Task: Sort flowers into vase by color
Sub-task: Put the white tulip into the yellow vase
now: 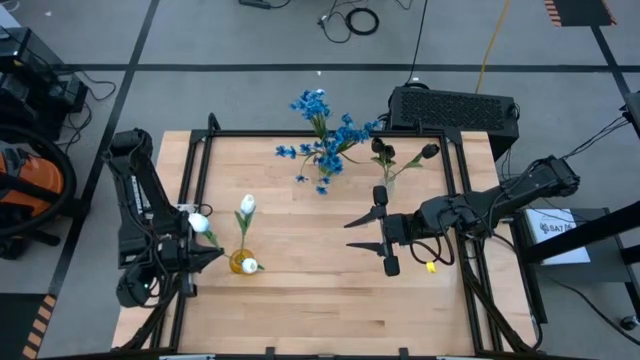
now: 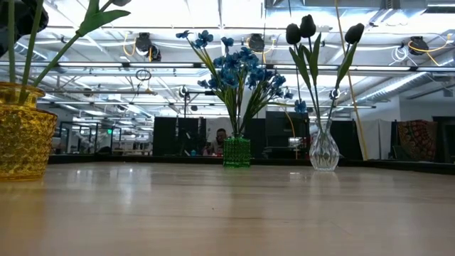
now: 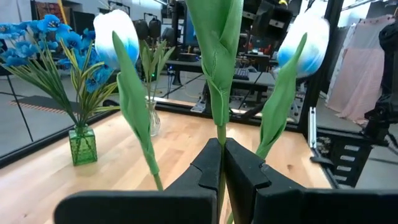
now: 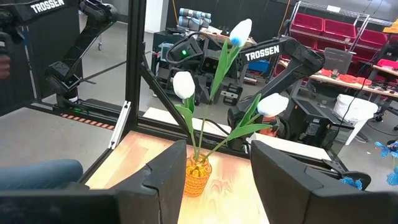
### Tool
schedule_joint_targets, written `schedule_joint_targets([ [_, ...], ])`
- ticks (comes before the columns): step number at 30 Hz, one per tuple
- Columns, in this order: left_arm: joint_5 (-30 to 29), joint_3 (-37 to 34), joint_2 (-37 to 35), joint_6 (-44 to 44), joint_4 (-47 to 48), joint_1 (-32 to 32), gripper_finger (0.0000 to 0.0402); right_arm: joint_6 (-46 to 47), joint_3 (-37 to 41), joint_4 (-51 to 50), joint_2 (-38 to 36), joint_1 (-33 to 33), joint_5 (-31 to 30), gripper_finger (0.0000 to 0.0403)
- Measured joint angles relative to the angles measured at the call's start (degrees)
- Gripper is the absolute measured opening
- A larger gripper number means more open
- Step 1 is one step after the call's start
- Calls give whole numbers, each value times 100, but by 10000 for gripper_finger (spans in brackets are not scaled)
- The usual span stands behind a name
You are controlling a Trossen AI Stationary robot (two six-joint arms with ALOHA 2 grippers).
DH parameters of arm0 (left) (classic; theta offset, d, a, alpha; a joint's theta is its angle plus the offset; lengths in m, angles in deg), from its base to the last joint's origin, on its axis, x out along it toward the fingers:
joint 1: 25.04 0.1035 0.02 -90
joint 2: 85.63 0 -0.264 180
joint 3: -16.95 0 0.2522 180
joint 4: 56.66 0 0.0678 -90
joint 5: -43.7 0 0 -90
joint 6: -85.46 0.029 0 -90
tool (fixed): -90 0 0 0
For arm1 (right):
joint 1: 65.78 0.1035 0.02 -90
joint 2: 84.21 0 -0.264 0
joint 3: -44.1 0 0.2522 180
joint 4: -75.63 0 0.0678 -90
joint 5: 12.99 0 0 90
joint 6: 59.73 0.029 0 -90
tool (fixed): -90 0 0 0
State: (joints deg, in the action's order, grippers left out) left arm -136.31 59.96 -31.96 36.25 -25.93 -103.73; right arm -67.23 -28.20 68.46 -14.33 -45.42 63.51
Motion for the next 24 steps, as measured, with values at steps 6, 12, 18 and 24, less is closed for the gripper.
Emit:
schedule_joint_targets([
  [6,6,-165,0,-107,33,0,15,0,0,0,2,-2,0,171],
  [12,199,-165,0,-106,80,-9,16,0,0,-2,2,-2,0,171],
  [18,455,-165,0,-153,149,-9,55,3,0,-9,2,-2,0,171],
  [24,560,-165,-17,-88,182,-9,152,76,0,-44,2,-2,0,171],
])
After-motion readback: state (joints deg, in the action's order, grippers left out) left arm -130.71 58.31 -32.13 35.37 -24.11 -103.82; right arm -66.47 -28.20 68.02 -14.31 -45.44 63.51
